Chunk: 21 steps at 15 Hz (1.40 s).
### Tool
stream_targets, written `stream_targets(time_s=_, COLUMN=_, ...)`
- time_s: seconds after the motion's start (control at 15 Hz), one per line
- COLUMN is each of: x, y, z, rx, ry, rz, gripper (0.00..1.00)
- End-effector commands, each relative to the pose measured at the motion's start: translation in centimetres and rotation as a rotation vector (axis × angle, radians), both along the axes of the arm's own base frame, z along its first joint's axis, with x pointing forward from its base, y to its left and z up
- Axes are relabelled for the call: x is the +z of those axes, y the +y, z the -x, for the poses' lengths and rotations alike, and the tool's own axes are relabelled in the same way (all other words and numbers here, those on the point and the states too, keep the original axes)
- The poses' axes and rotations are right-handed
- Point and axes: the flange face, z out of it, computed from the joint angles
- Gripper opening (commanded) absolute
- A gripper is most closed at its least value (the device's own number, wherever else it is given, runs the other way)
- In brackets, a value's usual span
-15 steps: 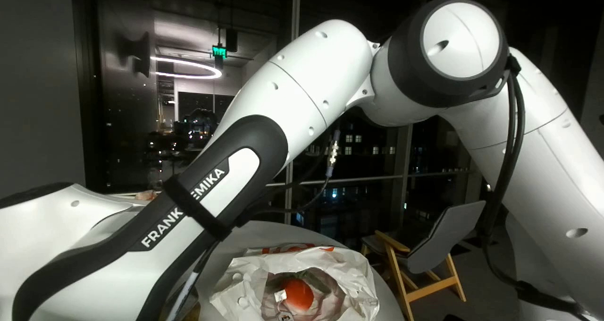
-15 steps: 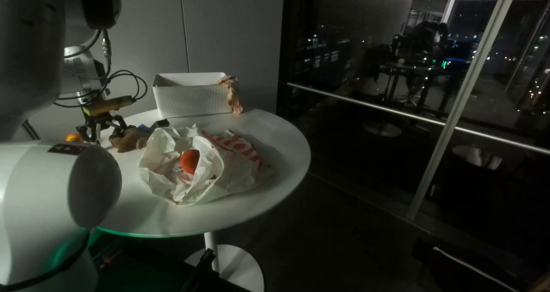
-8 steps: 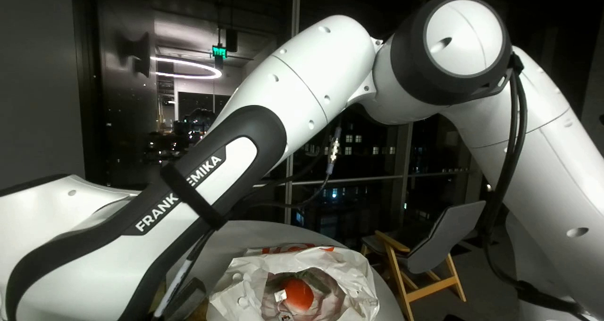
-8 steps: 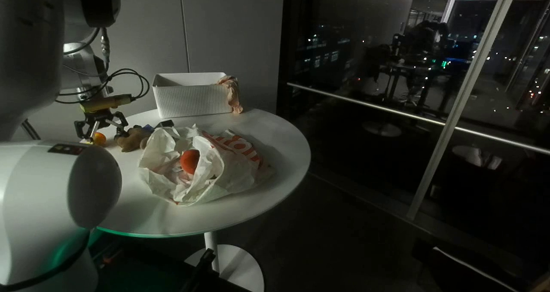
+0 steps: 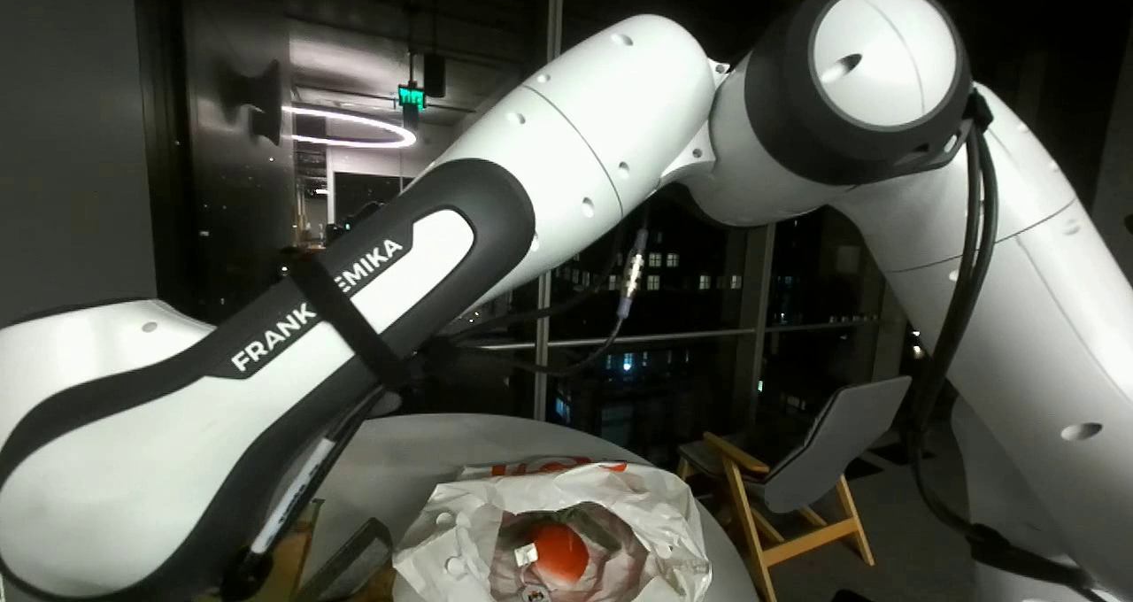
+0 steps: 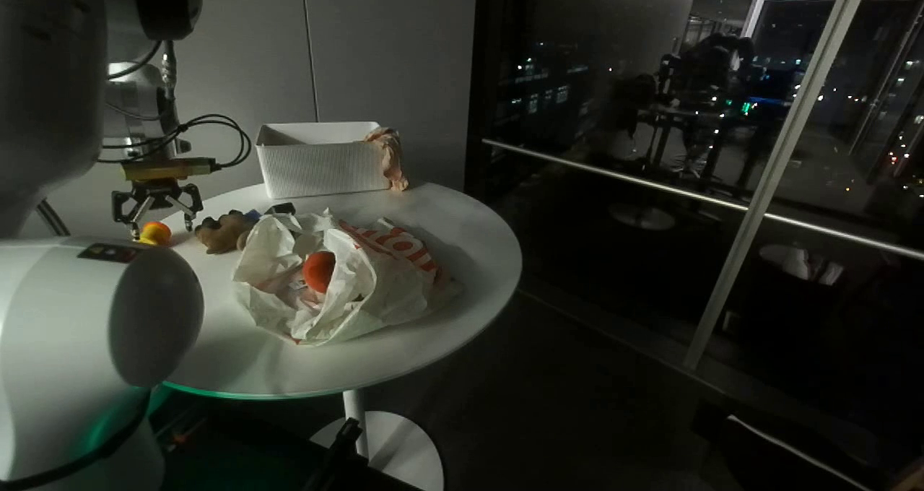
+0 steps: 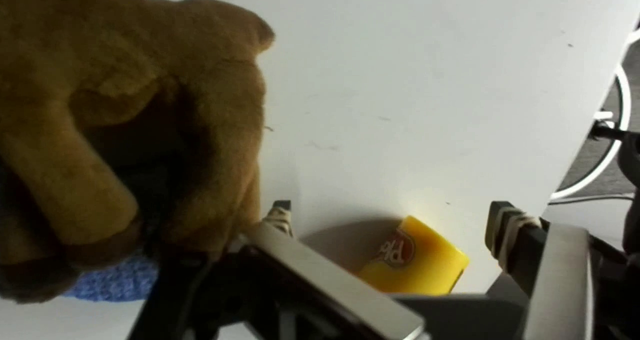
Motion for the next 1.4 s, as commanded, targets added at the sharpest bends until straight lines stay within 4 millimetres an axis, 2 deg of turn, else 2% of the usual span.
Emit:
stream_targets(time_s=0.0, x=0.7, y=0.9, z=1.0, rx=-0.147, ry=0.092, rz=-0.047, gripper=1.0)
stream_targets(time_s=0.4, x=-1.5, y=3.6, z=1.8, rx=-0.229, ry=0.023, rz=-0.109, gripper=1.0)
stream_targets(time_s=0.6, x=-3.0, y=4.1, z=1.8, rx=-0.221, ry=-0.061, rz=-0.105, gripper=1.0)
stream_targets(time_s=0.67, x=-3.4, y=4.1, z=1.8, rx=-0.214, ry=-0.089, rz=-0.1, gripper=0.75)
stream_targets(time_s=0.73, x=-3.6, y=4.1, z=1.9, rx=-0.206, ry=-0.128, rz=-0.09, gripper=0.73)
stream_targets(time_s=0.87, x=-3.5, y=4.1, z=2.0, rx=-0.208, ry=-0.177, rz=-0.068, gripper=0.58)
stream_targets(time_s=1.0, x=-2.7, y=4.3, z=2.2, rx=-0.229, ry=-0.18, rz=-0.049, gripper=0.42)
stream_targets(time_s=1.2, x=-0.8, y=3.1, z=2.2, rx=-0.308, ry=-0.115, rz=-0.014, gripper=0.21)
stream_targets(time_s=1.33, x=1.1, y=0.6, z=1.6, rx=-0.4, ry=-0.122, rz=0.008, gripper=0.21)
